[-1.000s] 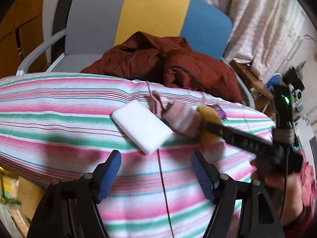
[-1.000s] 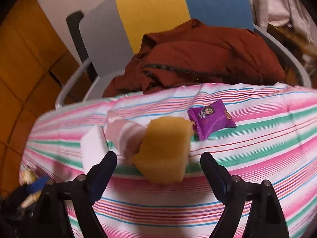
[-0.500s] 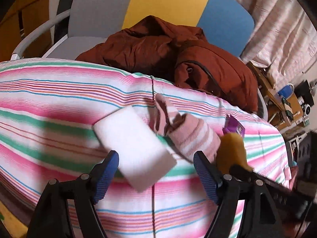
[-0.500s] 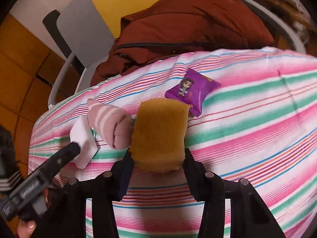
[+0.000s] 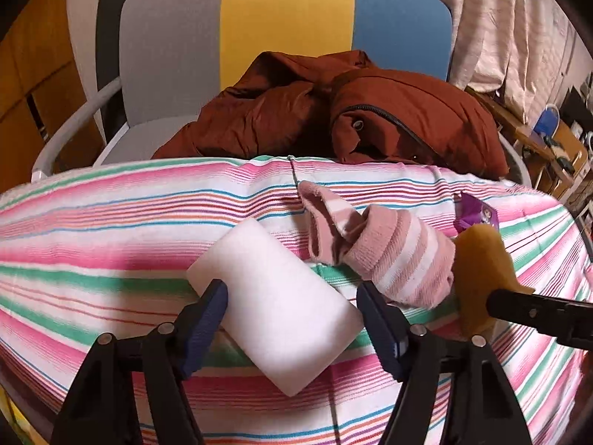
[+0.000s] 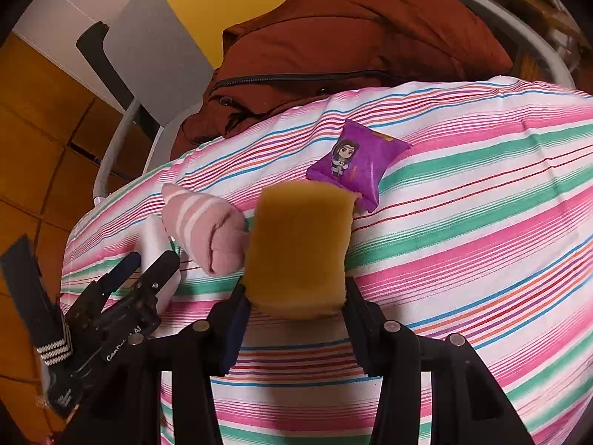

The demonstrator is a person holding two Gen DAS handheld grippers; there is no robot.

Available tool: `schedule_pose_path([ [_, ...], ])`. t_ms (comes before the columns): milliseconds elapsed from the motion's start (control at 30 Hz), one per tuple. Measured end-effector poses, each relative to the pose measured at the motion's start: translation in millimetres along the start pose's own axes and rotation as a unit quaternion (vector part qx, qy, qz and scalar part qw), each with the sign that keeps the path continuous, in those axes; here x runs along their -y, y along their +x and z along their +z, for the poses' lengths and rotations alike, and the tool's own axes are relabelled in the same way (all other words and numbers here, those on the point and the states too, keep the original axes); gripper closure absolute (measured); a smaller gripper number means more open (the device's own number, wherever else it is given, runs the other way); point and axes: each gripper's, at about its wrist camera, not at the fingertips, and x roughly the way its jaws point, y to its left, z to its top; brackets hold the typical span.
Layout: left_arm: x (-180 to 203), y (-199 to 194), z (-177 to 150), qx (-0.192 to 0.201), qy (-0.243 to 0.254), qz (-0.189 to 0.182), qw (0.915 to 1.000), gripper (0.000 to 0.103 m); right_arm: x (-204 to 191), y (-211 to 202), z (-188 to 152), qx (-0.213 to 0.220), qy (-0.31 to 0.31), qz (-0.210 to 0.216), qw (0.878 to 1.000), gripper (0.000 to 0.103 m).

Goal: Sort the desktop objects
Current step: 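Grasp the white sponge with the left gripper while the right holds the yellow sponge, then carry both sponges over the gold tray and open both grippers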

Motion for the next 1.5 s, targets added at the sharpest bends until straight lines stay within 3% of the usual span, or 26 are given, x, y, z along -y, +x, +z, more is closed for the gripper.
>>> schedule_pose_path([
  [167, -10.4, -9.2, -6.6, -0.003, -0.044, -0.034, 0.9984, 0.041, 0.1, 0.1, -0.3, 0.001, 0.003, 0.001, 1.000, 0.055],
  [267, -16.4, -18.4, -10.7, -0.003, -0.062, -0.071, 0.9955, 0.060, 0.3, -0.1, -0.4, 0.001, 0.003, 0.000, 1.000, 0.055],
  [333, -14.6, -26.8, -14.8, 0.000, -0.056, -0.087, 0.9947, 0.072, -0.1, 0.5, -0.9, 0.001, 0.000, -0.003, 1.000, 0.055],
  [433, -7.3, -36.8, -23.0, 0.002, -0.029, -0.091, 0.9954, 0.077, -2.3, 0.1, -2.1, 0.002, -0.004, -0.008, 1.000, 0.055],
  [600, 1.4, -46.2, -32.7, 0.011, 0.008, -0.077, 0.9969, 0.075, 3.5, -1.2, -4.7, 0.002, 0.012, -0.001, 1.000, 0.055],
  [667, 3.9, -43.6, -34.3, 0.001, 0.012, -0.076, 0.9971, 0.066, 4.7, -1.9, -5.8, 0.001, 0.016, 0.000, 1.000, 0.055],
  [733, 4.8, -38.3, -34.1, -0.010, 0.010, -0.049, 0.9987, 0.051, 4.6, -2.1, -6.2, 0.001, 0.016, 0.001, 1.000, 0.055],
  [800, 1.9, -36.8, -32.7, -0.003, 0.002, -0.038, 0.9993, 0.045, 5.5, -1.9, -5.7, 0.001, 0.019, 0.003, 1.000, 0.055],
  [933, -4.2, -31.3, -24.2, 0.005, -0.018, -0.051, 0.9985, 0.040, 7.6, -0.8, -3.8, -0.002, 0.020, 0.009, 1.000, 0.055],
  [1033, -6.8, -13.1, -17.0, -0.023, -0.017, -0.045, 0.9986, 0.040, 10.2, 0.1, -2.8, -0.004, 0.025, 0.015, 1.000, 0.054],
  [1133, -16.7, 4.1, -15.7, -0.056, -0.056, -0.077, 0.9939, 0.040, 11.1, 0.3, -2.8, -0.005, 0.026, 0.017, 0.999, 0.054],
  [1300, -30.6, 4.0, -24.6, -0.033, -0.104, -0.098, 0.9891, 0.042, 12.4, 1.9, -1.3, -0.006, 0.026, 0.020, 0.999, 0.054],
  [1500, -32.6, -6.8, -43.5, -0.037, -0.106, -0.071, 0.9911, 0.045, 8.0, -0.6, -2.5, -0.001, 0.018, 0.011, 1.000, 0.055],
])
